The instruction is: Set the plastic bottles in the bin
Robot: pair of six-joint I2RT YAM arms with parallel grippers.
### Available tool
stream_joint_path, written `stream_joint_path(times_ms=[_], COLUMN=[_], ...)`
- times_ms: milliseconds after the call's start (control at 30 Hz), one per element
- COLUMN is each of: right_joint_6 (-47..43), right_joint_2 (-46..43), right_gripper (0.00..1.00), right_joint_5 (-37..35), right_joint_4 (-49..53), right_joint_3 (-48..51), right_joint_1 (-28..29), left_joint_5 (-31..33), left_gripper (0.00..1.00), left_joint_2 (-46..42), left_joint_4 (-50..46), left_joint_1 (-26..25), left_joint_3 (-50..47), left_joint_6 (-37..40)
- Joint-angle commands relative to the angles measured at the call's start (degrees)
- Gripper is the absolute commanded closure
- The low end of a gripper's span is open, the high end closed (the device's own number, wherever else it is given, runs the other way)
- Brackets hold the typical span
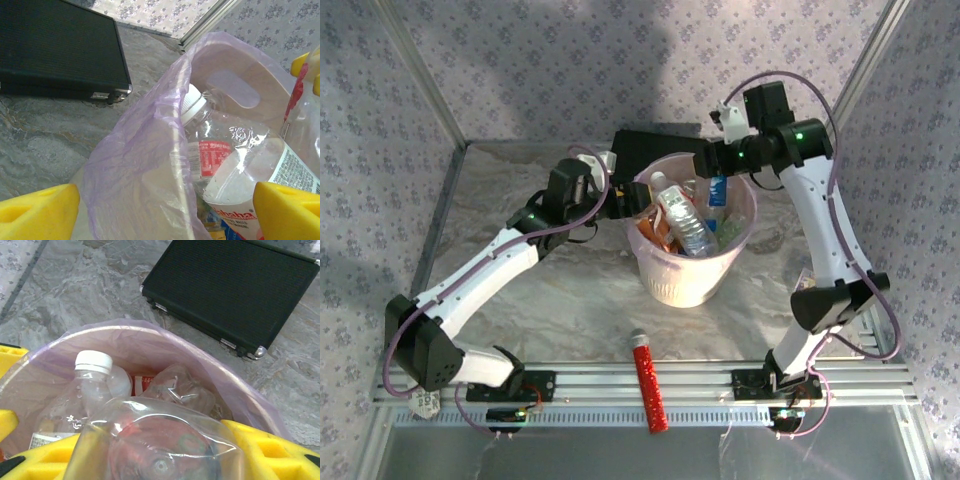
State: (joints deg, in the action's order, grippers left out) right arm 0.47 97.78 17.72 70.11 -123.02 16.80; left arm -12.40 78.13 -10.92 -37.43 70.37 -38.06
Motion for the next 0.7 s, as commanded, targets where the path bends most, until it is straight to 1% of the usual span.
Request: stream_joint_path(times_ms=[0,67,167,267,333,400,467,567,667], right_joint_6=[-3.0,-3.6,-4.6,-5.2,-4.6,-3.3,-1.7,0.1,1.2], right_joint_2=[2.5,3.8,5.7,6.2,5.1,2.9,0.9,-1.7,-2.7], right_gripper=[0.49,0.49,0.48,0.39,0.29,0.23,0.18,0.16,0.20], right_joint_5=[-3.6,-4.3,-3.1,-2.5,-1.0,0.4,0.4,-0.2,-1.6], right_joint_4=[9.7,12.0,14.5,14.5,12.7,10.0,7.7,4.9,3.5], right_joint_3=[-6.0,-7.8,-9.2,-8.5,-7.8,-7.6,-7.7,-7.1,-6.2], right_joint_1=[0.3,0.3,0.8,1.9,2.0,1.8,1.2,-0.5,-2.0], left_joint_5=[0.9,1.1,1.2,1.3,1.4,1.4,1.6,1.8,2.0], left_gripper=[0.11,0.11,0.11,0.11,0.11,0.11,0.11,0.11,0.11], left_joint_2=[0.2,0.1,0.3,0.4,0.6,0.6,0.5,0.2,0.0], left_joint_4=[-0.5,-0.7,-0.9,-1.0,-1.2,-1.5,-1.6,-1.7,-1.7], left_joint_1=[-0.3,-0.3,-0.3,-0.3,-0.3,-0.3,-0.2,0.1,0.5], left_joint_3=[1.9,2.0,2.4,2.7,2.9,3.1,3.2,3.2,3.0], left_joint_6=[0.6,0.8,1.0,1.1,1.1,1.3,1.5,1.5,1.6])
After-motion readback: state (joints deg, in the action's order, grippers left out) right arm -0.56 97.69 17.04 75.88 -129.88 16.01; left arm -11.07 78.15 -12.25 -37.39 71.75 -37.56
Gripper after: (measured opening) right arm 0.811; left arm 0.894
